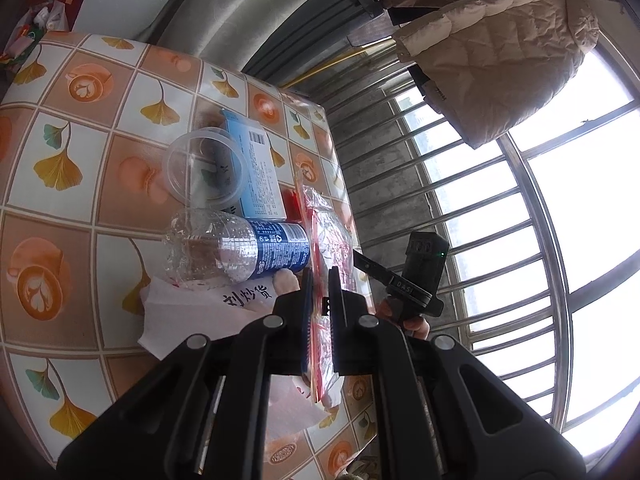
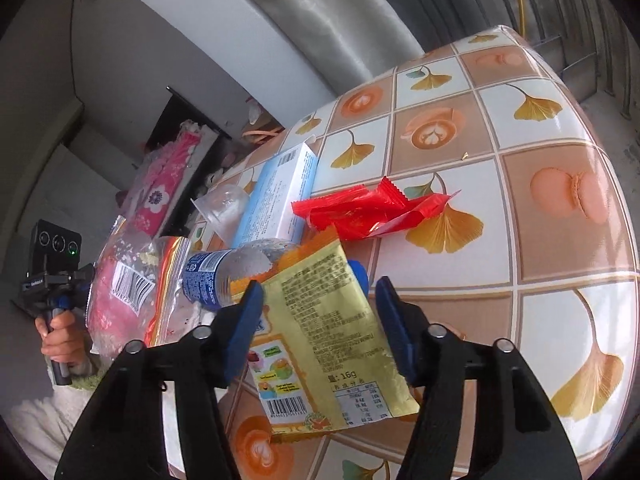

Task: Collect trash
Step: 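Grasp the yellow snack packet edge with the right tool, then lift the red-print bag with the left tool while the right tool carries the yellow packet toward the basket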

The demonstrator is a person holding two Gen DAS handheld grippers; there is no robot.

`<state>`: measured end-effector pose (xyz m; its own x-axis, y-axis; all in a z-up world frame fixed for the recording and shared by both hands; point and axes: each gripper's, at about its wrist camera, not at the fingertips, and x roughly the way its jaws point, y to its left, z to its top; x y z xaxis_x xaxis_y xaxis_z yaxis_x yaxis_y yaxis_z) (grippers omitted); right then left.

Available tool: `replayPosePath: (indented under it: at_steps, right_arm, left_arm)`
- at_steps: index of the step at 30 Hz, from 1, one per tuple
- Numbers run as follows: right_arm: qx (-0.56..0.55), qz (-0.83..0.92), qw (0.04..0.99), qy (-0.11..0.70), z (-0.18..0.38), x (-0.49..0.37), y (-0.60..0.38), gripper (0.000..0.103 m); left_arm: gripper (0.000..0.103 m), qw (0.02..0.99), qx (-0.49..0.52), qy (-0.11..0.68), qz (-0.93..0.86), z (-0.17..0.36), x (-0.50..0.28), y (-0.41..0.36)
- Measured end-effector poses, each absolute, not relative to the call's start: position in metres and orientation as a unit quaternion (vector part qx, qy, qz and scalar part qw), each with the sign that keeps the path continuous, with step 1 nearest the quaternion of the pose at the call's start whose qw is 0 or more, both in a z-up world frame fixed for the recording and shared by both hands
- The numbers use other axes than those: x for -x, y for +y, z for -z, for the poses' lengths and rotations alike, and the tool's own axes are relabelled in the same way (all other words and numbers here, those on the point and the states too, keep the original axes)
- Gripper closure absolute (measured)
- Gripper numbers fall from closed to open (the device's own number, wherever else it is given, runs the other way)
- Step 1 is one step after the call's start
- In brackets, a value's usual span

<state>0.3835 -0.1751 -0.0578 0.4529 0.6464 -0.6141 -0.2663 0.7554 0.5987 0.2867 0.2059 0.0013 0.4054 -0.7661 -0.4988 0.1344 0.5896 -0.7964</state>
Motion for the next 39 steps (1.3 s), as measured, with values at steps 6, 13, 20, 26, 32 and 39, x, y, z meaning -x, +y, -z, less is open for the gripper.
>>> replayPosePath:
  at_steps: [6, 13, 20, 26, 32, 39]
  right_arm:
    - [-0.166, -0.268, 0.841, 0.44, 0.048, -0.355, -0.175, 0.082]
    - [-0.161, -0.224, 0.869, 0.41, 0.026, -0.319, -0.187, 0.096]
    - [-0.176, -0.139, 0.904, 0.365, -0.009, -0.271, -0.217, 0.098]
    - [-0.197, -0.107, 0.916, 0.332, -0.037, -0.228, -0.248, 0.099]
    - [-0.232, -0.111, 0.915, 0.312, -0.052, -0.195, -0.274, 0.099]
    - [-0.262, -0.118, 0.91, 0.298, -0.05, -0.158, -0.281, 0.098]
  left_arm:
    - [0.097, 0.768, 0.34, 0.456, 0.295, -0.005, -0.287, 0.2]
    - [0.097, 0.784, 0.325, 0.439, 0.295, -0.023, -0.279, 0.189]
    - [0.098, 0.825, 0.276, 0.394, 0.297, -0.064, -0.254, 0.165]
    - [0.099, 0.849, 0.237, 0.356, 0.31, -0.099, -0.229, 0.136]
    - [0.099, 0.853, 0.22, 0.347, 0.323, -0.119, -0.215, 0.109]
    - [0.099, 0.842, 0.184, 0.39, 0.324, -0.103, -0.202, 0.066]
